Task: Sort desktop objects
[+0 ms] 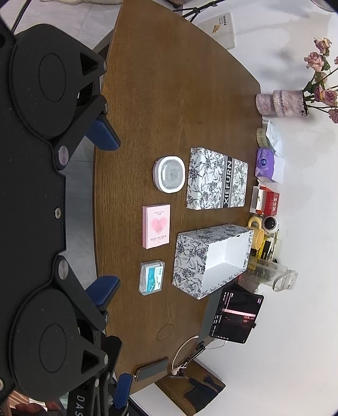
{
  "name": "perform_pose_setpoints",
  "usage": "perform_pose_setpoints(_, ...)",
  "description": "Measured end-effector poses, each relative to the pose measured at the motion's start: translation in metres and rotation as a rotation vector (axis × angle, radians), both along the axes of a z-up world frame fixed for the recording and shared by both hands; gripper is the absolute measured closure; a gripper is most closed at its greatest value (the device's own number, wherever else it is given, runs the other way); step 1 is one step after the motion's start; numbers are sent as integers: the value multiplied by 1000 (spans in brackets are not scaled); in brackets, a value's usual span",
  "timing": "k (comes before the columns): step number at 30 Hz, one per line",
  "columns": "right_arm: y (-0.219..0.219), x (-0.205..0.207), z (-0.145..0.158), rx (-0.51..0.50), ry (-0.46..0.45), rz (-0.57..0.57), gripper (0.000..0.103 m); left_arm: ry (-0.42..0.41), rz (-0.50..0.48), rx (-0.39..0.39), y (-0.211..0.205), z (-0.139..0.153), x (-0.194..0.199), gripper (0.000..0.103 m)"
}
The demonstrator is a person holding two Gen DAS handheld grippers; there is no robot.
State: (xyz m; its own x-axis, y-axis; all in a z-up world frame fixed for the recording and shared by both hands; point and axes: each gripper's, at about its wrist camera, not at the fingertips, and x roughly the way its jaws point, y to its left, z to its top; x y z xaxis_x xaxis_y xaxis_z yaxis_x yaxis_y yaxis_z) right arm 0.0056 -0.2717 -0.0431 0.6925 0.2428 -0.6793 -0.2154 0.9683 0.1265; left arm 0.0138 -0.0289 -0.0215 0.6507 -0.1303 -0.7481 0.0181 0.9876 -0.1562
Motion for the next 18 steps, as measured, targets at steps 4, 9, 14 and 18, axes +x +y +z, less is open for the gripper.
perform_pose_setpoints(4, -6, 5, 0, -9, -6, 13, 0, 6, 18, 3, -4, -1, 5, 0)
perform_pose_setpoints(9, -16, 11, -1, -21, -9, 44, 0, 33, 46, 15, -7, -6, 18, 0)
perform_pose_setpoints(14, -23, 22, -7, -19, 9, 70, 0, 62, 74, 28, -10, -11, 32, 0)
perform_pose_setpoints(18, -23, 33, -10, -17, 22, 91, 0, 95, 84, 39, -10, -17, 46, 0)
